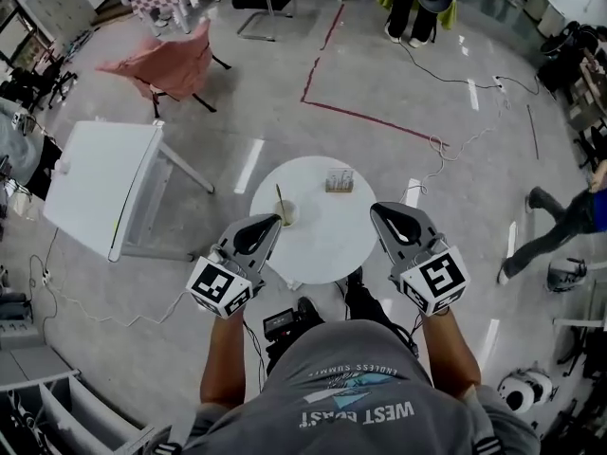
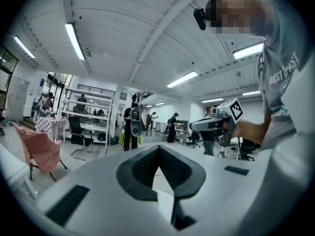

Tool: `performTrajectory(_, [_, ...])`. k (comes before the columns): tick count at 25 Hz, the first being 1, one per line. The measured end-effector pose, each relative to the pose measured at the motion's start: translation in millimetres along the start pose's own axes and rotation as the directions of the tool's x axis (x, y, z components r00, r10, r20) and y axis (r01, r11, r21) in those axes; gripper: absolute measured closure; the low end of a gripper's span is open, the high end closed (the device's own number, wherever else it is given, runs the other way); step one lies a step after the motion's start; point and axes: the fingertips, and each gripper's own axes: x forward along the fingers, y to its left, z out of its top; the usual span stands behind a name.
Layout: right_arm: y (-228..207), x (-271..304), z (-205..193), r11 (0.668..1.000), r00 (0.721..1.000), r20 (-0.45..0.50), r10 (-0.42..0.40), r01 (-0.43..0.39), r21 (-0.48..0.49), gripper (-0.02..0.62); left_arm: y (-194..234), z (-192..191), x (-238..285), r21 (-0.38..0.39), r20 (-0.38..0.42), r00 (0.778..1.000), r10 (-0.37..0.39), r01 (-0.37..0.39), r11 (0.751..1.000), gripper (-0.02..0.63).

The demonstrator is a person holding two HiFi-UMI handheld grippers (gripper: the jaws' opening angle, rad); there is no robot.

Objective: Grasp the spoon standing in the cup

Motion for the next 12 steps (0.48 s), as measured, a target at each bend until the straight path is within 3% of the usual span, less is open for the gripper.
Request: performTrajectory(12, [-27, 37, -2, 0.981, 0.982, 0.006, 0.191, -0.191, -0.023, 0.591, 20, -9, 16, -0.022, -0.035, 0.982, 0.188, -0.189, 0.982, 0.603])
